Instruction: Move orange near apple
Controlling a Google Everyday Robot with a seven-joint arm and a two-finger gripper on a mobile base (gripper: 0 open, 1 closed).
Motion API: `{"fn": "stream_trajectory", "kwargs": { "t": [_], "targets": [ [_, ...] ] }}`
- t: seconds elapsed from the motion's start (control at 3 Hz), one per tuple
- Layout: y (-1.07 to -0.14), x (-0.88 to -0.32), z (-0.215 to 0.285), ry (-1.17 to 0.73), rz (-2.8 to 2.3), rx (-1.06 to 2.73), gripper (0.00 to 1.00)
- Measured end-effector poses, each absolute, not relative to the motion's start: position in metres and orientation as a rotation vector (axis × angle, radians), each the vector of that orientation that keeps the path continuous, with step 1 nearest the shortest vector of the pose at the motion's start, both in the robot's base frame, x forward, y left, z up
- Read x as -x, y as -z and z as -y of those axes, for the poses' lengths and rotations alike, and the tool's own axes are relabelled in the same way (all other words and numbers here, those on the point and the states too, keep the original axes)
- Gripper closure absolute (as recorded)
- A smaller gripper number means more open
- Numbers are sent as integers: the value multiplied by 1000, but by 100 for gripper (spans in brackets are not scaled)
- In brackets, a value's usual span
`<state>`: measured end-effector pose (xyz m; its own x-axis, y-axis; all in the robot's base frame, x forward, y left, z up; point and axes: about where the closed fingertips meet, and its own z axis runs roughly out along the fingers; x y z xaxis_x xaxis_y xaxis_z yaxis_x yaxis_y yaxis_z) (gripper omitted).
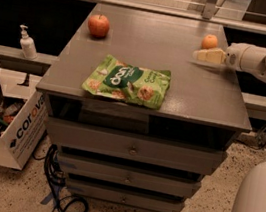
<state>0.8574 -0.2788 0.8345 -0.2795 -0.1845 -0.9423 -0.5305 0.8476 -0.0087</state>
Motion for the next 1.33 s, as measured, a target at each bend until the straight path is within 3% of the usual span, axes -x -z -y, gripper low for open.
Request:
{"fn": "stream_trajectory", "kwargs": {
  "t": [0.33, 0.67, 1.33],
  "targets": [
    [-830, -876, 284, -362, -1856, 471, 0],
    [-829, -891, 277, -372, -1851, 441, 18],
    [-829, -901, 265, -393, -1852, 447, 65]
  ]
}}
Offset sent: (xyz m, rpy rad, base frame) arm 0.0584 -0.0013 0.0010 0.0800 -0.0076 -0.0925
